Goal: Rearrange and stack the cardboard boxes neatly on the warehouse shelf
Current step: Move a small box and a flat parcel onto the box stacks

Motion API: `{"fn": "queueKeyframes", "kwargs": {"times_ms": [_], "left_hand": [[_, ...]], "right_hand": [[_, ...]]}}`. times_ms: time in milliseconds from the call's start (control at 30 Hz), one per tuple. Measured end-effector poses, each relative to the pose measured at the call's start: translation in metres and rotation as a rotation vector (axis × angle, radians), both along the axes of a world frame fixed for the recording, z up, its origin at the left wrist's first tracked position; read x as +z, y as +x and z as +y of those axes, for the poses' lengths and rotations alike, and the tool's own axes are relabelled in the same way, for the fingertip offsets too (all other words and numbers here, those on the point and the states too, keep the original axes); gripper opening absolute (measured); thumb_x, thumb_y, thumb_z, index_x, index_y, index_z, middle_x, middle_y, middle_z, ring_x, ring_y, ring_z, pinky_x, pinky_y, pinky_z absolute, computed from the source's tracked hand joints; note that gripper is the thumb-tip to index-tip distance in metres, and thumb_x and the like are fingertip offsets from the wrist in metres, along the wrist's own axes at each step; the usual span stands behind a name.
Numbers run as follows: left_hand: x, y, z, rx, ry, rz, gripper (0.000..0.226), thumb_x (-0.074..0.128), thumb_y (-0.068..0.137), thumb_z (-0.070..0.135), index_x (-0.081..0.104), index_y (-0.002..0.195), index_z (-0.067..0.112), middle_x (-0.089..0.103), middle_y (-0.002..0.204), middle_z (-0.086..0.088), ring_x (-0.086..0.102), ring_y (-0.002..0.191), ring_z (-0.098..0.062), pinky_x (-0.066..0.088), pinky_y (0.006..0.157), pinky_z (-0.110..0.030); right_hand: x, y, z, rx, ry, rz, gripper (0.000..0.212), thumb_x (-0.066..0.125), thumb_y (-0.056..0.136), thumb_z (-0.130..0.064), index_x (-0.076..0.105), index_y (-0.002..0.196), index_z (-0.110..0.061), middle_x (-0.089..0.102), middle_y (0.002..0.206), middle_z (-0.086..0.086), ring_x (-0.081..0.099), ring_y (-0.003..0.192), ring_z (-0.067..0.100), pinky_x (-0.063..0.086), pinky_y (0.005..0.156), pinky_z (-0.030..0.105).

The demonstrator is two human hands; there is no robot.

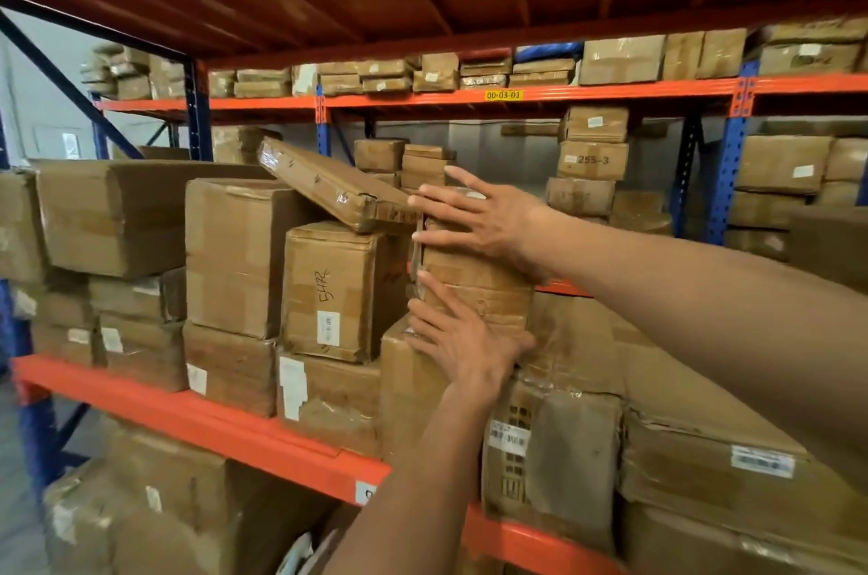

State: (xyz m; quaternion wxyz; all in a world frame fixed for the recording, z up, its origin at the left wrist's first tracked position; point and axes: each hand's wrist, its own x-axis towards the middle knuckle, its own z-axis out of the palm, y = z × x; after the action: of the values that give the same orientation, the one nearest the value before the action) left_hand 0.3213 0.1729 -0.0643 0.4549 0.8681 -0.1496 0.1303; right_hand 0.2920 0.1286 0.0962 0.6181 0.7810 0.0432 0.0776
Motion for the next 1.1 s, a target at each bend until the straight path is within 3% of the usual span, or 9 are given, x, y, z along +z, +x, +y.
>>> {"fn": "queueKeyframes", "kwargs": {"times_ms": [100,267,400,533,800,1000,1100], "left_hand": [[-0.001,0.007,0.003,-0.029,0.014,-0.055,0.165,0.085,0.052,0.065,-0.04,0.144,0.009,-0.001,0.157,-0.034,0.01,0.144,-0.05,0.012,0.118,-0.061],[0.006,0.02,0.012,-0.061,0.059,-0.143,0.167,0.085,0.048,0.067,-0.04,0.144,0.011,0.002,0.155,-0.033,0.014,0.142,-0.05,0.016,0.117,-0.061],[0.011,0.024,0.018,-0.087,0.147,-0.222,0.165,0.084,0.047,0.066,-0.037,0.145,0.01,0.005,0.154,-0.033,0.017,0.14,-0.049,0.019,0.116,-0.059],[0.023,0.022,0.019,-0.16,0.277,-0.409,0.162,0.082,0.049,0.069,-0.033,0.148,0.012,0.007,0.154,-0.033,0.016,0.142,-0.049,0.018,0.116,-0.059],[0.079,-0.033,-0.024,-0.408,0.578,-0.88,0.153,0.083,0.057,0.066,-0.023,0.155,0.017,-0.001,0.157,-0.032,0.006,0.144,-0.05,0.007,0.119,-0.058],[0.068,-0.103,-0.086,-0.522,0.665,-1.056,0.151,0.084,0.057,0.066,-0.02,0.156,0.016,0.004,0.155,-0.037,0.01,0.142,-0.053,0.012,0.118,-0.06],[0.058,-0.139,-0.12,-0.618,0.761,-1.172,0.154,0.087,0.057,0.059,-0.023,0.155,0.016,0.003,0.156,-0.039,0.008,0.144,-0.054,0.008,0.119,-0.06]], "right_hand": [[0.006,0.008,0.005,-0.06,-0.074,0.041,0.156,0.089,0.055,-0.05,-0.03,0.152,-0.024,-0.039,0.156,0.013,-0.037,0.142,0.033,-0.017,0.116,0.059],[0.012,0.01,0.009,-0.103,-0.074,0.035,0.125,0.073,0.08,-0.039,-0.025,0.154,-0.02,-0.029,0.161,0.013,-0.03,0.146,0.031,-0.014,0.118,0.056],[0.01,0.002,-0.003,-0.069,-0.058,-0.025,0.151,0.082,0.056,-0.063,-0.02,0.155,-0.013,-0.011,0.164,0.022,-0.014,0.151,0.037,-0.02,0.116,0.055],[0.007,-0.027,-0.027,-0.074,0.031,-0.111,0.146,0.08,0.054,-0.066,-0.006,0.155,-0.005,0.015,0.157,0.029,0.015,0.145,0.045,0.001,0.121,0.055],[-0.003,-0.143,-0.104,-0.261,0.305,-0.406,0.155,0.077,0.04,-0.077,0.006,0.153,0.002,0.032,0.143,0.032,0.034,0.13,0.046,0.016,0.118,0.054],[-0.041,-0.238,-0.152,-0.39,0.416,-0.541,0.154,0.073,0.042,-0.081,0.004,0.154,0.0,0.03,0.142,0.028,0.031,0.13,0.044,0.017,0.118,0.052],[-0.088,-0.285,-0.172,-0.471,0.571,-0.661,0.151,0.071,0.046,-0.079,-0.003,0.152,-0.001,0.024,0.147,0.03,0.025,0.135,0.046,0.012,0.119,0.052]]}}
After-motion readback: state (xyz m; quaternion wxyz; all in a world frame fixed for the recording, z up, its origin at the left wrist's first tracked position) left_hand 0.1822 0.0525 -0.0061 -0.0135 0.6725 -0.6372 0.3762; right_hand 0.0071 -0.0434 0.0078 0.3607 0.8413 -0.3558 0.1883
